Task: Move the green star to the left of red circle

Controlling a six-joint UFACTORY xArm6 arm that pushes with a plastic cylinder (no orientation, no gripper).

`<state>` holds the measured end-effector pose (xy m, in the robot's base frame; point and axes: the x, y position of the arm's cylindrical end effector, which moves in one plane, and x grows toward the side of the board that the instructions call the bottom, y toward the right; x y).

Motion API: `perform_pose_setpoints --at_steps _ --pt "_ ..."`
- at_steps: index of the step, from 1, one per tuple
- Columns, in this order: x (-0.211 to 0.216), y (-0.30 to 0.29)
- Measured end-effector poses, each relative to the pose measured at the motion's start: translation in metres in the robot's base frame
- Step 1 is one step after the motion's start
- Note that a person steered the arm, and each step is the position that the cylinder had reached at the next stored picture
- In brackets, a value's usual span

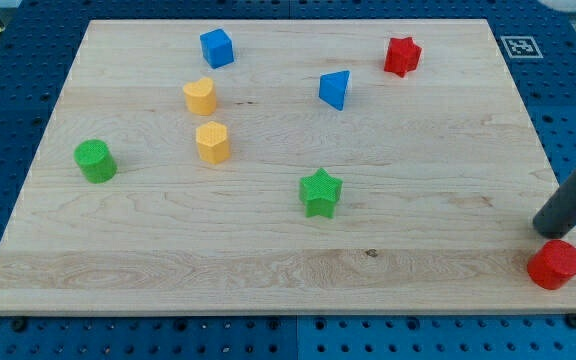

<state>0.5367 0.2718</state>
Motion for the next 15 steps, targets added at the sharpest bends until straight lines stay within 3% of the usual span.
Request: perform_pose_setpoints --at_steps 1,2,3,5,9,11,13,15 --pt "-0.039 -0.029" --pt "-0.092 -0.119" --pt "-0.112 -0.186" --pt "-0.096 -0.253" --pt "-0.041 -0.258" --pt "0.010 -0.256" --pt "0.010 -0.205" --pt "0.039 -0.152"
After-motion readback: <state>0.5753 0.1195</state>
